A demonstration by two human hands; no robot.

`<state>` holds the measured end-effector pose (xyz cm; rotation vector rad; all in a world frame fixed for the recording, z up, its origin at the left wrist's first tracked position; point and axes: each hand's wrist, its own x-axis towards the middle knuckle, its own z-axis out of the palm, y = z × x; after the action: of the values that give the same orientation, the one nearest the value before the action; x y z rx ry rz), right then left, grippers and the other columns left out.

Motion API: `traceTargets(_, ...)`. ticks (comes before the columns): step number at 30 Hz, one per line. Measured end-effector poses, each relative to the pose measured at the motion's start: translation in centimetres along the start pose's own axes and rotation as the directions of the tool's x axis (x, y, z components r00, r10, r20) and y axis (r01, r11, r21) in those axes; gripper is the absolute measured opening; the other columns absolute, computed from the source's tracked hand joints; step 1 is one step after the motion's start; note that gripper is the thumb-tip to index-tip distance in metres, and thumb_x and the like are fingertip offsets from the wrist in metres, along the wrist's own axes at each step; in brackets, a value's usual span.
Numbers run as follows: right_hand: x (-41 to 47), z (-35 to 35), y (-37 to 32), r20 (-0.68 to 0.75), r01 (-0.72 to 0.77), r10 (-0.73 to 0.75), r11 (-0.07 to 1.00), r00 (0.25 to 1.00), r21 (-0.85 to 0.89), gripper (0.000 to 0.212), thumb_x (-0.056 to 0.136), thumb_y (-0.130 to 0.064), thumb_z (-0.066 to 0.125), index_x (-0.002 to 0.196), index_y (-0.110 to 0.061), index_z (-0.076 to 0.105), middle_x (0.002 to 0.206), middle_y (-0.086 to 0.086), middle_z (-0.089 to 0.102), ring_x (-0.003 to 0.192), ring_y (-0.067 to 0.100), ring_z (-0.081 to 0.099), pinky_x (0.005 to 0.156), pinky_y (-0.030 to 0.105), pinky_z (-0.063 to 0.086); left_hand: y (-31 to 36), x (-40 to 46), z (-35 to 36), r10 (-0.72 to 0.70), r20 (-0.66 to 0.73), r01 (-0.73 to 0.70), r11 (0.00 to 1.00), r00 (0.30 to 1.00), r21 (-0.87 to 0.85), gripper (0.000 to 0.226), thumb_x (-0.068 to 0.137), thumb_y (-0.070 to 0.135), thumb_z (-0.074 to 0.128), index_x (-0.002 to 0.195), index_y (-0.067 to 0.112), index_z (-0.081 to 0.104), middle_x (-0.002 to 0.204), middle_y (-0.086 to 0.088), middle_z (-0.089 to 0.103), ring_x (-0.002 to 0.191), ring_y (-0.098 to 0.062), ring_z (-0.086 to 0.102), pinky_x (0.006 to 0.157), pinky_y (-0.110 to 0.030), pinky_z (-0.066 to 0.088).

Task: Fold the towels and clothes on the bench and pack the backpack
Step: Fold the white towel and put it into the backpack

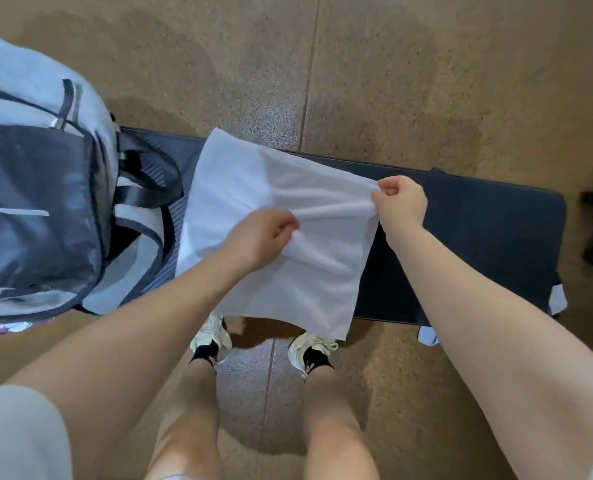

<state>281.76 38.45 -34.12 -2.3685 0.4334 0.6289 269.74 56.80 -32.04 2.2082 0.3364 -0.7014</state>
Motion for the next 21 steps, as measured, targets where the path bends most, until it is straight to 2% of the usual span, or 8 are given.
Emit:
traceTargets(3,0.1,0.5,0.1,-0.029,0.006,-0.007,0.999,1.0,-0.031,0.015,0.086,-0.013,0.059,0.098,-0.01,0.066,0.107,0.01,0.061,0.098,0.024,0.058,0.09,0.037,0.047,-1.4,2.0,-2.9,0.023,-0.203,0.009,0.987,0.979,0.16,0.031,0.092,0.008,0.041,0.121,0.01,0.054,0.131,-0.012,0.048,0.111,-0.031,0.052,0.084,-0.039,0.044)
traceTargets(5,0.2,0.9,0.0,-0.048,-0.028,0.026,0.999,0.999,-0.038,0.013,0.087,-0.014,0.057,0.097,-0.011,0.065,0.116,0.012,0.052,0.099,0.028,0.057,0.091,0.038,0.046,-1.6,3.1,-4.7,-0.046,-0.238,0.104,0.966,0.97,0.237,0.037,0.092,0.005,0.038,0.127,0.013,0.048,0.145,-0.008,0.03,0.112,-0.033,0.05,0.078,-0.041,0.042)
traceTargets(7,0.3,1.3,0.0,-0.056,-0.04,0.037,0.997,0.998,-0.06,0.012,0.089,-0.014,0.055,0.097,-0.01,0.063,0.12,0.012,0.046,0.102,0.029,0.054,0.093,0.036,0.044,-1.9,3.9,-5.9,-0.093,-0.206,0.157,0.933,0.974,0.323,0.04,0.092,0.004,0.035,0.129,0.015,0.044,0.151,-0.004,0.019,0.114,-0.034,0.049,0.08,-0.042,0.042)
traceTargets(9,0.4,1.6,-0.1,-0.069,-0.022,0.015,0.994,0.998,-0.109,0.012,0.091,-0.014,0.053,0.098,-0.009,0.062,0.119,0.013,0.049,0.103,0.029,0.053,0.092,0.036,0.041,-2.2,4.5,-6.8,-0.104,-0.175,0.166,0.905,0.979,0.391,0.038,0.093,0.006,0.036,0.129,0.015,0.043,0.148,-0.006,0.023,0.114,-0.034,0.048,0.081,-0.043,0.044)
traceTargets(11,0.5,1.7,-0.2,-0.075,-0.009,0.0,0.992,0.997,-0.128,0.013,0.092,-0.014,0.052,0.099,-0.008,0.06,0.113,0.012,0.057,0.103,0.028,0.054,0.088,0.037,0.042,-2.5,4.9,-7.2,-0.078,-0.177,0.151,0.88,0.981,0.45,0.032,0.093,0.009,0.039,0.125,0.011,0.044,0.136,-0.013,0.033,0.105,-0.036,0.05,0.073,-0.043,0.043)
traceTargets(13,0.3,1.5,-0.3,-0.076,-0.009,0.002,0.996,0.997,-0.088,0.013,0.091,-0.014,0.051,0.099,-0.008,0.059,0.105,0.009,0.061,0.098,0.024,0.054,0.082,0.035,0.043,-2.7,5.3,-7.6,-0.046,-0.209,0.145,0.861,0.977,0.487,0.023,0.095,0.012,0.038,0.116,0.004,0.046,0.123,-0.018,0.039,0.093,-0.038,0.052,0.063,-0.04,0.036)
traceTargets(18,0.2,0.1,-1.5,-0.078,0.019,-0.014,0.998,0.997,0.066,0.007,0.089,-0.012,0.048,0.09,-0.012,0.054,0.077,-0.006,0.051,0.085,0.019,0.051,0.073,0.029,0.041,-3.4,5.9,-9.6,-0.03,-0.369,0.17,0.92,0.929,0.354,0.023,0.093,0.025,0.048,0.103,0.005,0.051,0.108,-0.02,0.05,0.098,-0.038,0.052,0.074,-0.041,0.039)
traceTargets(21,1.0,0.0,-2.6,-0.122,0.061,-0.052,0.995,0.991,0.074,0.009,0.092,-0.012,0.045,0.095,-0.009,0.052,0.079,-0.005,0.049,0.083,0.018,0.048,0.073,0.031,0.042,-3.6,6.4,-10.3,0.008,-0.467,0.122,0.961,0.884,0.249,0.022,0.091,0.02,0.051,0.103,0.002,0.055,0.109,-0.022,0.05,0.097,-0.039,0.051,0.074,-0.04,0.038)
